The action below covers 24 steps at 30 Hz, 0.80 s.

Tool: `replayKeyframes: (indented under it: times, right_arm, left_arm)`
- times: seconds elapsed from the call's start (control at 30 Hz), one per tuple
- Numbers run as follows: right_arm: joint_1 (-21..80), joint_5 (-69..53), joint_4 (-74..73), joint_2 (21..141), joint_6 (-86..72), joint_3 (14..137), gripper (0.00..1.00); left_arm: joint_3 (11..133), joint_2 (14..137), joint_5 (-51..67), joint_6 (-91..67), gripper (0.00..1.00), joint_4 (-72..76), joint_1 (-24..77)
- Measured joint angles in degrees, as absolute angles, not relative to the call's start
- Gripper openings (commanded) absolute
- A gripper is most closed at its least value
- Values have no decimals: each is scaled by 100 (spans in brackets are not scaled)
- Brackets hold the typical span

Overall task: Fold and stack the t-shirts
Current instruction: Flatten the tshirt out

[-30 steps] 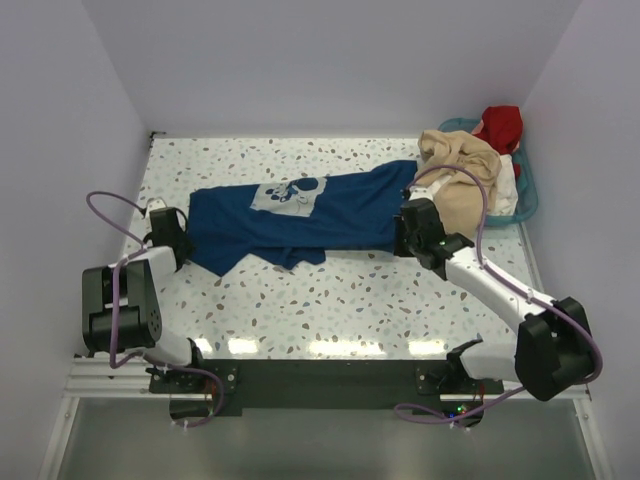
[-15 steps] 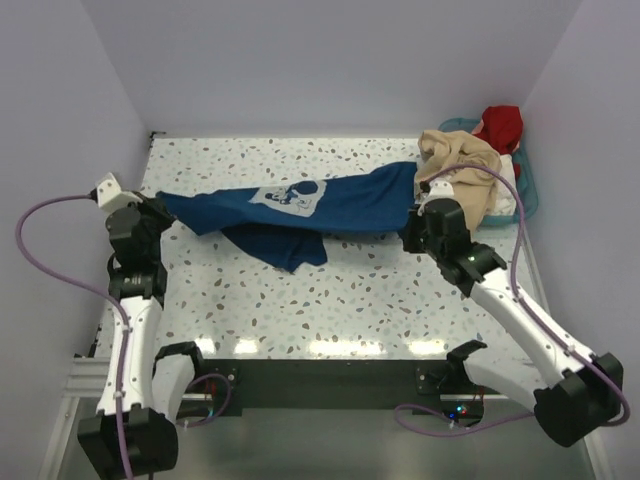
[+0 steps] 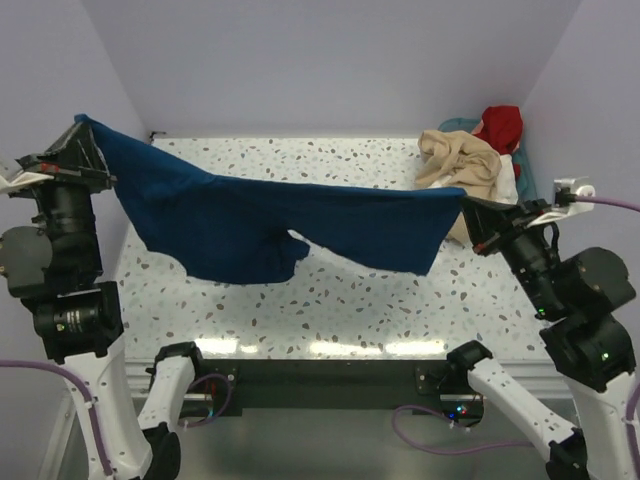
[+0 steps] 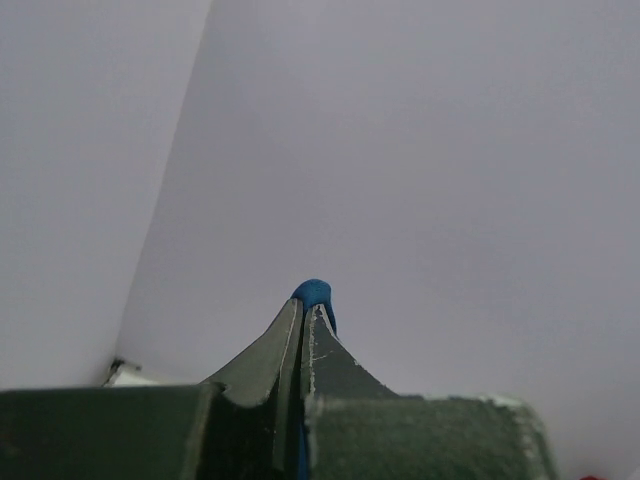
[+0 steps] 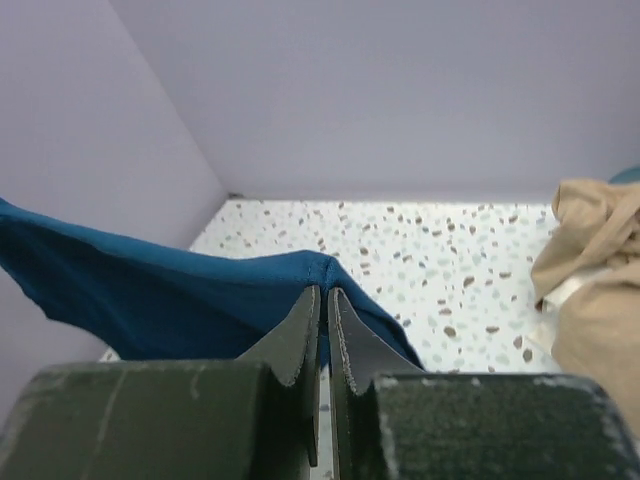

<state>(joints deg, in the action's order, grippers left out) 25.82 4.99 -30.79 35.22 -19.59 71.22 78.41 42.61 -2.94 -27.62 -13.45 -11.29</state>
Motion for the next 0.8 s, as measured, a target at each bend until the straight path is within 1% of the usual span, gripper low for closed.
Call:
replayKeyframes:
  times: [0.1,0.2,0.3,0.5,0.57,0.67,0.8]
  right_arm:
    - [2582,495,-3050,3570,-1868,7570,0]
    - [2582,526,-2985,3920,-1756,7846,0]
    - [2580,646,-2816,4600,-1649,7970,0]
    - [2580,1175,-2668,6213,-1433,7970,0]
    - [2578,1310,-2668,6556,-1367,7970,0]
    - [2578,1409,-2670,6746,-1284,8007,0]
    - [2576,1439,-2606,6685,-1214,8272,0]
  left_arm:
    - [8442,4488,-178,-2742,0,-1264,-1129]
    - [8718,4866,19,-2744,0,-1120,-1129]
    - [8755,5459,211,-2744,0,-976,-1129]
    - [8705,7164,674,-2744,0,-867,-1129]
    - [8617,7553,829,-2746,0,-875,-1129]
    - [8538,7730,1013,-2749,0,-910,-1129]
    - [8726,7524,1120,-2746,0,-899,-1129]
